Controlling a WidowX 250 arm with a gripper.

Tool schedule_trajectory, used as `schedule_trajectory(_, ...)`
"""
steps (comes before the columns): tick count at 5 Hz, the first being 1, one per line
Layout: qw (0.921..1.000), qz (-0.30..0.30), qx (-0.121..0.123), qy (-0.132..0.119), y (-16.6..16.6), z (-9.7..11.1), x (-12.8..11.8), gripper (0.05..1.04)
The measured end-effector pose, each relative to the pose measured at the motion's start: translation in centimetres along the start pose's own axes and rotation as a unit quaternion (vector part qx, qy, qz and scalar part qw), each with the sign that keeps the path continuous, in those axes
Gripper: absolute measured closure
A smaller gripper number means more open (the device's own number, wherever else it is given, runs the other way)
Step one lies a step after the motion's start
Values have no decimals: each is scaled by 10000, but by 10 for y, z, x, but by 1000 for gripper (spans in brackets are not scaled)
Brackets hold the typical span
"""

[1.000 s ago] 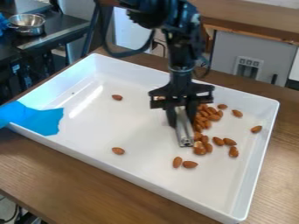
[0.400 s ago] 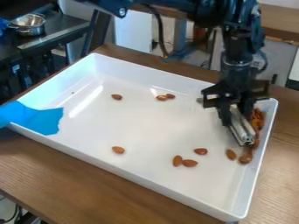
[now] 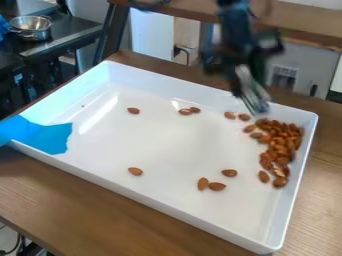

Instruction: Sweep into pile

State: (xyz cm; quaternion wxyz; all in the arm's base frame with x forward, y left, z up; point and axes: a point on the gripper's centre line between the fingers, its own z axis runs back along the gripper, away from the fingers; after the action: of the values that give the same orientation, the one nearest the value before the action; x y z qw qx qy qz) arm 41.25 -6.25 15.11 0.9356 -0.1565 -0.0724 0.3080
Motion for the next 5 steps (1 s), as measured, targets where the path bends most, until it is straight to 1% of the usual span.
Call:
schedule_trajectory(1,9997,-214,4,143,30,25,3,703)
schedule_trajectory(2,9979,-590,267,88,71,37,7,703)
schedule_trajectory(3,9971,-577,493,-102,121,33,24,703)
schedule_trajectory(4,9941,-734,768,-211,156,21,29,703)
schedule_trajectory(5,9910,-840,1012,-259,181,17,32,703)
